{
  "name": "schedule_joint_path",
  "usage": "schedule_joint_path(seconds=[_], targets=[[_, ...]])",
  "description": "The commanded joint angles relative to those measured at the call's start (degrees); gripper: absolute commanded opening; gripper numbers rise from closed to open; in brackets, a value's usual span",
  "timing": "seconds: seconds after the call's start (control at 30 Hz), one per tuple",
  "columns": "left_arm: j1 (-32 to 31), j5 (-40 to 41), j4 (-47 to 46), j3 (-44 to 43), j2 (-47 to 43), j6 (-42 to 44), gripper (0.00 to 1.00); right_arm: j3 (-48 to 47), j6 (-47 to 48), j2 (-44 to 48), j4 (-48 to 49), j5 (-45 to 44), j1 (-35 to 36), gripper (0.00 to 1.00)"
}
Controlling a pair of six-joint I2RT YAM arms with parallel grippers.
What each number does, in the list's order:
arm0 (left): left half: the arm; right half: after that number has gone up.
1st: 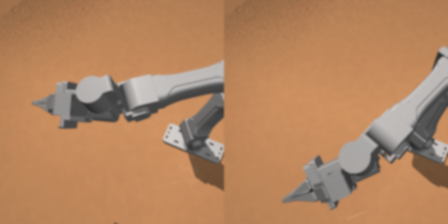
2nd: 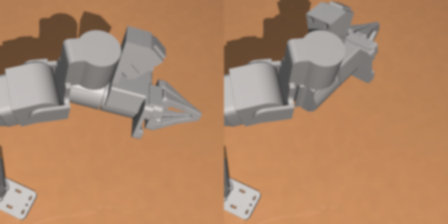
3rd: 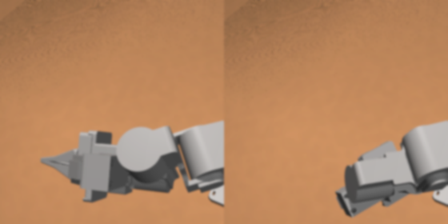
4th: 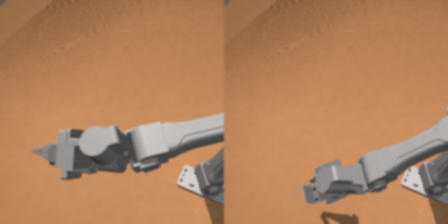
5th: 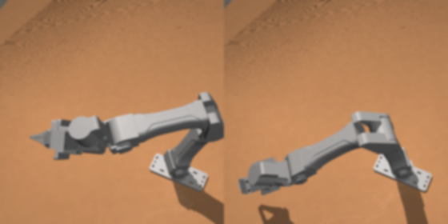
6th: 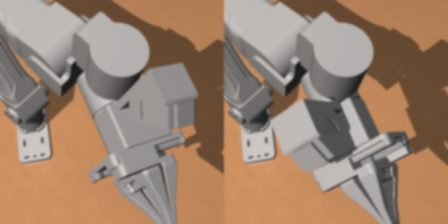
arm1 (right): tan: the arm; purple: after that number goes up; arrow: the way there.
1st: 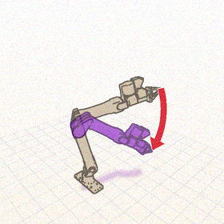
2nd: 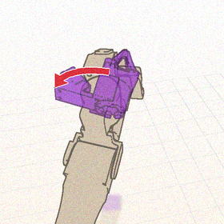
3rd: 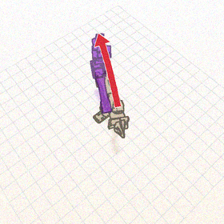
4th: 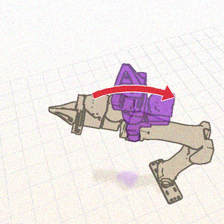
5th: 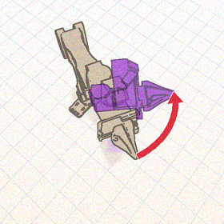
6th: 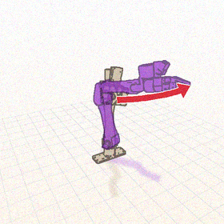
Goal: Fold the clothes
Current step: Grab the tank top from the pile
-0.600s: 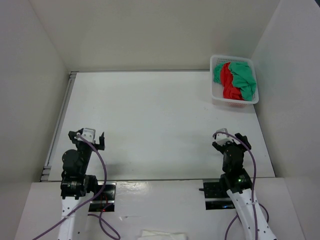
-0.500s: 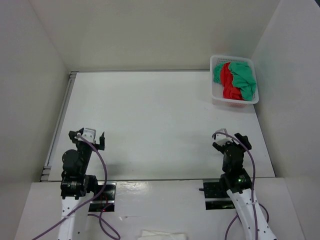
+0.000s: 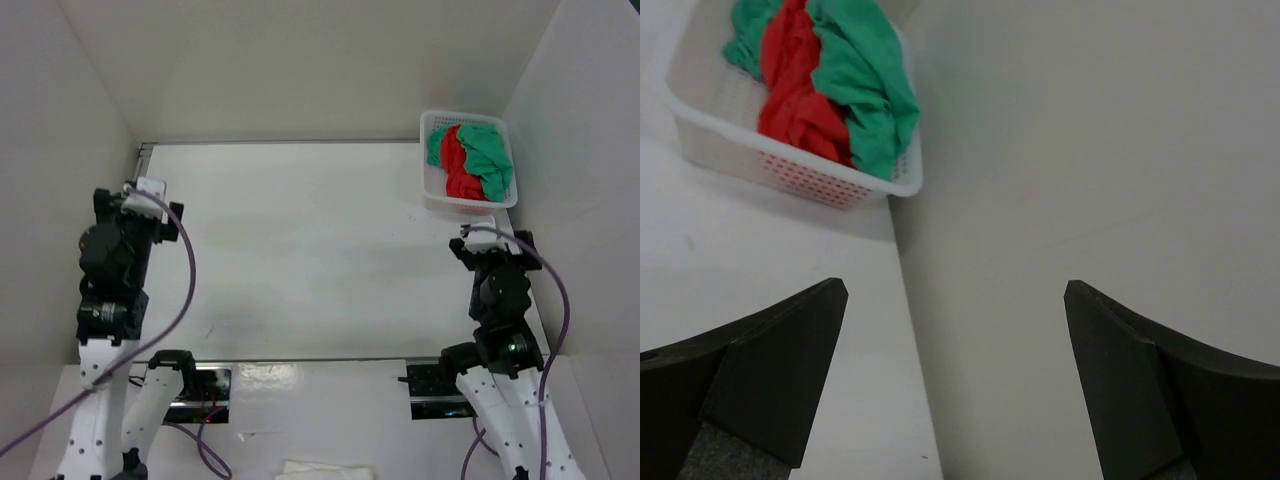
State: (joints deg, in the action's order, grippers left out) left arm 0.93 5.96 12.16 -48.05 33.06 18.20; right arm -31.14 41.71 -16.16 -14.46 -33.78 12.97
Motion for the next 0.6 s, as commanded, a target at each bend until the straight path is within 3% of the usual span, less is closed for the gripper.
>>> schedule_joint_path(seconds=[0.0,0.07,0.17,0.3,0.37,0.43,0.47,0.57], targets=[[-0.1,5.6,14.1,-15.0,10.2,0.2,1.00,-11.2,-11.4,-14.1,-3.1,-2.1,-0.7,0.98],[-0.1,7.6,21.4,-23.5,15.9,-1.1,1.00,-21.0,-14.5,-23.8,-8.8,-2.1,-2.1,0.98],[0.5,8.9,24.4,-27.9,20.4,-5.2,1.00,-31.6,-18.3,-33.6,-14.8,0.8,-5.4,0.98],[0.5,8.1,19.5,-21.5,19.2,-6.7,1.00,-40.9,-20.0,-46.9,-16.4,11.1,-12.3,0.98],[0.5,7.0,19.6,-20.6,21.3,-8.4,1.00,-42.9,-21.0,-50.6,-16.4,17.7,-16.6,0.87],[0.5,5.7,21.7,-20.6,24.4,-10.5,1.00,-46.0,-22.8,-56.9,-16.9,20.9,-19.9,0.86],[1.0,5.0,22.4,-21.1,27.7,-11.7,1.00,-48.0,-24.5,-59.0,-16.9,20.9,-20.6,0.98],[1.0,1.8,21.6,-21.1,30.8,-12.3,1.00,-51.3,-26.0,-67.4,-16.9,21.7,-22.0,0.98]])
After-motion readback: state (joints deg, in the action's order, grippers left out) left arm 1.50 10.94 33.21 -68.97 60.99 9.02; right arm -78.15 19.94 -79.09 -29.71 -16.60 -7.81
